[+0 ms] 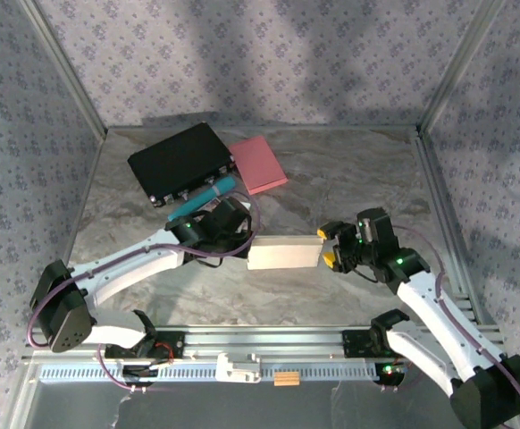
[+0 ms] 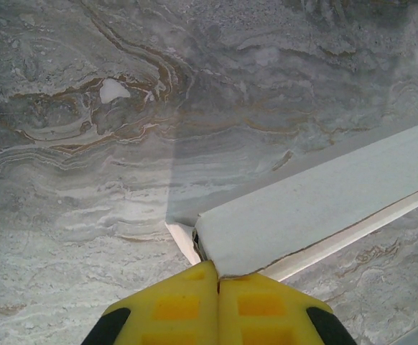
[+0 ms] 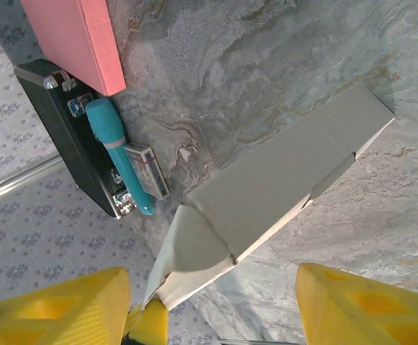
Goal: Fold the paper box
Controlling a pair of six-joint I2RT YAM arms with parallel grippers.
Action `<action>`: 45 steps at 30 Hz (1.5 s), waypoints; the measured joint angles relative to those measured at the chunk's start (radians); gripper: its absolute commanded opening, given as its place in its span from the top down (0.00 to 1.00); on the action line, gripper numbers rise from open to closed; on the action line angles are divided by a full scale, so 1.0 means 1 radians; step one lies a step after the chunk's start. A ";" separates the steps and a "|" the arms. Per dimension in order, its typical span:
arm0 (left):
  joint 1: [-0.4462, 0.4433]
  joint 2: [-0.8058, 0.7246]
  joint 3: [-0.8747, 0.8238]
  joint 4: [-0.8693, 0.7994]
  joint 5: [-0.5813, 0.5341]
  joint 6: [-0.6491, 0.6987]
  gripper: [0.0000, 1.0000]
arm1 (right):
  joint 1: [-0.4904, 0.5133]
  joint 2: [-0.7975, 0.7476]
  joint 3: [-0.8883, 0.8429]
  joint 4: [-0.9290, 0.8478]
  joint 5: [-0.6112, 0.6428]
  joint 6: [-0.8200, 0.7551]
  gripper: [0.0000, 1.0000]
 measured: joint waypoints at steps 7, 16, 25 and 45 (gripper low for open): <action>-0.004 0.000 0.000 0.000 -0.006 -0.008 1.00 | -0.005 0.000 -0.057 0.072 0.000 0.060 0.45; -0.006 0.000 0.000 0.000 -0.005 -0.014 1.00 | -0.007 0.014 -0.059 0.096 0.001 0.066 0.54; -0.006 -0.003 -0.001 0.000 -0.005 -0.015 0.99 | -0.011 0.018 -0.060 0.098 0.001 0.036 0.58; -0.007 -0.097 -0.043 -0.037 0.052 -0.039 0.41 | -0.022 0.021 -0.060 0.094 0.004 -0.006 0.68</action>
